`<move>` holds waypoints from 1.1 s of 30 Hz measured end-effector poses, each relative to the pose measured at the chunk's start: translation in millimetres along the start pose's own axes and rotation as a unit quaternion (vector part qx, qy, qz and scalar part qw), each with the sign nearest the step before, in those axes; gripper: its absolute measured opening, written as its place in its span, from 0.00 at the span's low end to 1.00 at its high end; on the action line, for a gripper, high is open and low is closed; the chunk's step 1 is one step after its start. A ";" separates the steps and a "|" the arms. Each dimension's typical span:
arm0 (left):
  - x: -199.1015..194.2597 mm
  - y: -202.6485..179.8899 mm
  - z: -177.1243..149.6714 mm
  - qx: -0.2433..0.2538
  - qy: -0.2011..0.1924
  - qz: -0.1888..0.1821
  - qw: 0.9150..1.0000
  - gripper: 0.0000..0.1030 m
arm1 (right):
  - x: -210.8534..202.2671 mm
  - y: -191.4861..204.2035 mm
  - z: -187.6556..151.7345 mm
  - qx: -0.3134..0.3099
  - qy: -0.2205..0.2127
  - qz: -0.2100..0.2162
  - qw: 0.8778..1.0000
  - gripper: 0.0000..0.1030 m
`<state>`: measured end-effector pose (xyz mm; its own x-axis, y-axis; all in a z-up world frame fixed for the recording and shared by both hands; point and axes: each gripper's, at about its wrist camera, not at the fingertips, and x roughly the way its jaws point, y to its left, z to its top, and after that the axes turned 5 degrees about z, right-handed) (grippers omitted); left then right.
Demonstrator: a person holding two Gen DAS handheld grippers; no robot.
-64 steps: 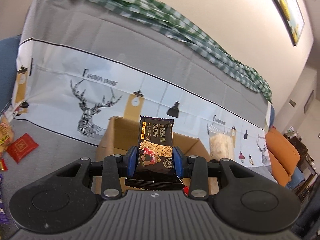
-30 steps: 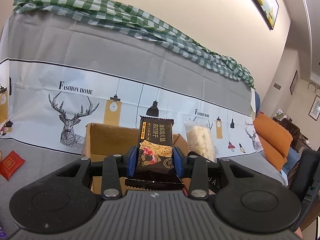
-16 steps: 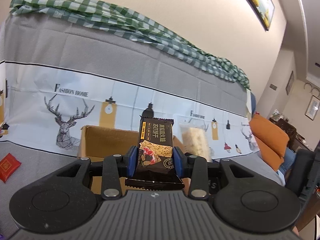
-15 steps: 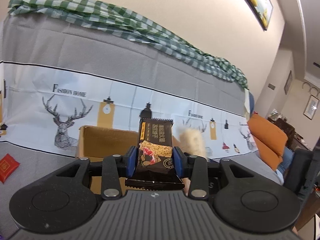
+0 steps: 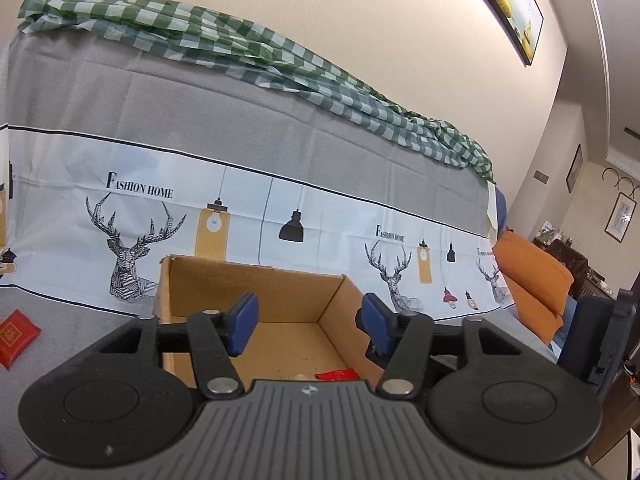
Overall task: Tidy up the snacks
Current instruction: 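Move both grippers back toward the snack pile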
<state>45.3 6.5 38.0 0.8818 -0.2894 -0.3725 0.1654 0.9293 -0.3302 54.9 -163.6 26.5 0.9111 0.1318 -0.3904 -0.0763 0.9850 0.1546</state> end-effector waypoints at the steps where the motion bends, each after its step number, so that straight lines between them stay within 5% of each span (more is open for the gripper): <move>1: -0.7 2.2 0.4 -0.002 0.000 0.002 1.000 0.56 | 0.1 1.3 0.2 0.000 0.001 0.002 1.000 0.58; 18: -29.3 97.6 21.4 -0.113 0.021 0.100 0.988 0.41 | 10.1 76.1 -9.0 -0.007 0.015 0.060 0.998 0.56; 29: -61.7 165.9 22.4 -0.142 0.045 0.191 0.970 0.38 | 12.4 136.4 -32.1 -0.024 0.026 0.124 0.992 0.22; 33: -76.2 197.4 21.5 -0.163 0.052 0.228 0.959 0.35 | 5.1 164.3 -41.4 -0.034 0.017 0.165 0.986 0.19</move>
<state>20.3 216.8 19.9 0.7784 0.0922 -0.6210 -0.3874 0.8489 -0.3596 30.3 3.5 12.4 0.8183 0.4486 -0.3594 -0.3944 0.8930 0.2166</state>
